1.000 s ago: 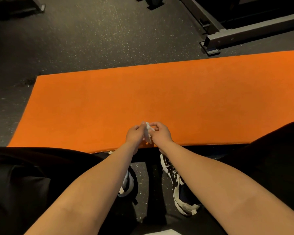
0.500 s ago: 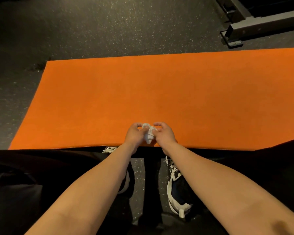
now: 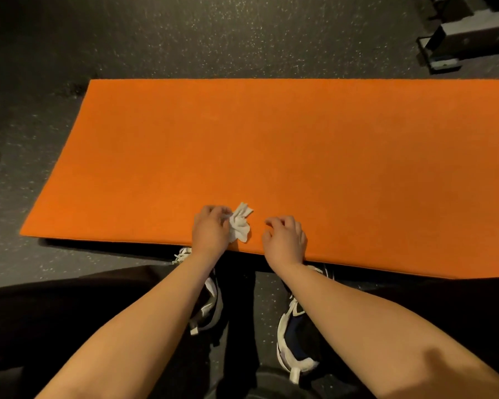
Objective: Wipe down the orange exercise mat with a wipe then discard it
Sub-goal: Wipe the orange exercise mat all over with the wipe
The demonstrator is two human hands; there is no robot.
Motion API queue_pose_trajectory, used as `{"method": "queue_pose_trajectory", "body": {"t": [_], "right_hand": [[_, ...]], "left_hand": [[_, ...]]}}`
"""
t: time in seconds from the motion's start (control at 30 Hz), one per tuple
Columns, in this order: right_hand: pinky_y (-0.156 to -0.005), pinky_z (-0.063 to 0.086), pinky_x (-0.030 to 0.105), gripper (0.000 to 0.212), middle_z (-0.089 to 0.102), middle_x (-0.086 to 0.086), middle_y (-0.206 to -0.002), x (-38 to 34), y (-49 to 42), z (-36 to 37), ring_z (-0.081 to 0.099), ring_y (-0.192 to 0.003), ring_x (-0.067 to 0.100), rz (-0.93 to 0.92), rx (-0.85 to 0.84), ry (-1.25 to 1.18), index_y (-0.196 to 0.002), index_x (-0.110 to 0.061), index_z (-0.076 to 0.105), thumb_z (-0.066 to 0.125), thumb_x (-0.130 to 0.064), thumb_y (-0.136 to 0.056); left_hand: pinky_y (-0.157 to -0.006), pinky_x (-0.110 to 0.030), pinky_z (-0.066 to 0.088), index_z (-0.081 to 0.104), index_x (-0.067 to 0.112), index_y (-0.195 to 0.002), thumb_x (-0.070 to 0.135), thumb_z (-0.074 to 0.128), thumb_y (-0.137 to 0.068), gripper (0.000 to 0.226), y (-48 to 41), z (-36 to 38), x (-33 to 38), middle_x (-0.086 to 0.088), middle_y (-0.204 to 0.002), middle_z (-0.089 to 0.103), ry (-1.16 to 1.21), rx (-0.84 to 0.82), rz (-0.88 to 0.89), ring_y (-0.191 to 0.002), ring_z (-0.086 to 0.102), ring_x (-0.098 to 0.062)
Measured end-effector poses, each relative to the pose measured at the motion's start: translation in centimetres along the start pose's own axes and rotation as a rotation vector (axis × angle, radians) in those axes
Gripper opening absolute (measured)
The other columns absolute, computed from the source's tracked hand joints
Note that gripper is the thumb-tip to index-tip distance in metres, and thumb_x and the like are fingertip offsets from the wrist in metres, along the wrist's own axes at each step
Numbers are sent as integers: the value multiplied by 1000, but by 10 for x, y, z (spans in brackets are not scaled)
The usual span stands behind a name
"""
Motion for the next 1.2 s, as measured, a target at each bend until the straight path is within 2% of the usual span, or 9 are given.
{"method": "queue_pose_trajectory", "body": {"t": [0.13, 0.23, 0.33, 0.4, 0.5, 0.63, 0.83, 1.03, 1.2], "right_hand": [[-118, 23, 42, 37, 44, 0, -146, 10, 14, 10, 33, -138, 23, -67, 31, 40, -140, -25, 56, 44, -31, -106], [-119, 18, 42, 37, 44, 2, -147, 16, 20, 10, 31, -140, 24, -35, 91, 40, -140, -23, 57, 45, -29, -106], [-120, 16, 40, 39, 45, 2, -148, 23, 22, 7, 31, -142, 24, -31, 96, 24, -142, -21, 55, 45, -22, -105], [-120, 18, 39, 40, 46, 2, -148, 25, 23, 6, 32, -142, 23, -39, 93, 9, -143, -17, 54, 44, -19, -105], [-121, 20, 39, 40, 46, 2, -148, 25, 23, 7, 32, -142, 24, -47, 80, 4, -144, -17, 53, 43, -19, -105], [-123, 17, 41, 42, 43, 4, -153, 26, 23, 6, 29, -145, 25, -70, 33, 28, -147, -16, 49, 41, -22, -107], [-126, 7, 42, 44, 36, 4, -159, 18, 26, 3, 23, -150, 23, -45, 15, 67, -151, -16, 43, 37, -22, -108], [-126, -1, 41, 51, 26, 2, -165, 15, 26, 1, 12, -154, 20, 14, -57, 42, -155, -20, 36, 37, -16, -105], [-126, -1, 44, 62, 22, 0, -167, 11, 31, -1, 8, -156, 20, -3, -97, 82, -160, -19, 24, 43, -13, -101]], "left_hand": [[-102, -55, 26, 63, 21, -126, 33, 45, -102, 32, 19, 20, -6, -5, -152, 45, -392, 37, 216, -130, 39, -39], [-111, -53, 24, 42, 12, -150, 33, 30, -104, 52, 30, 33, 7, -6, -158, 38, -389, -101, 325, -137, 37, -37], [-121, -51, 10, 12, 27, -160, 25, 28, -104, 59, 45, 48, 20, -2, -164, 27, -300, -209, 461, -149, 23, -26], [-122, -51, 5, 16, 35, -159, 19, 30, -101, 62, 50, 50, 25, 0, -166, 22, -238, -181, 501, -152, 17, -23], [-121, -46, 6, 42, 28, -151, 19, 39, -103, 50, 45, 50, 20, 0, -163, 30, -244, -176, 553, -151, 20, -24], [-124, -42, 3, 43, 26, -152, 28, 38, -105, 47, 36, 36, 8, 4, -158, 39, -324, -204, 512, -149, 29, -14], [-121, -48, -13, 23, 21, -159, 43, 18, -106, 58, 32, 19, -7, 3, -167, 13, -370, -177, 220, -155, -2, -16], [-123, -45, -4, 7, 23, -161, 24, 32, -107, 60, 55, 47, 23, 2, -169, -6, -334, -398, 480, -155, -4, -15], [-123, -48, -6, 4, 30, -161, 38, 22, -109, 55, 49, 41, 15, 4, -169, -3, -436, -378, 471, -155, -4, -13]]}}
Point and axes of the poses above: each hand's wrist, its own y-axis away from the middle knuckle, its own z-axis out of the palm, x = y × z, the point moved 1 cm from there along -y, towards the middle knuckle
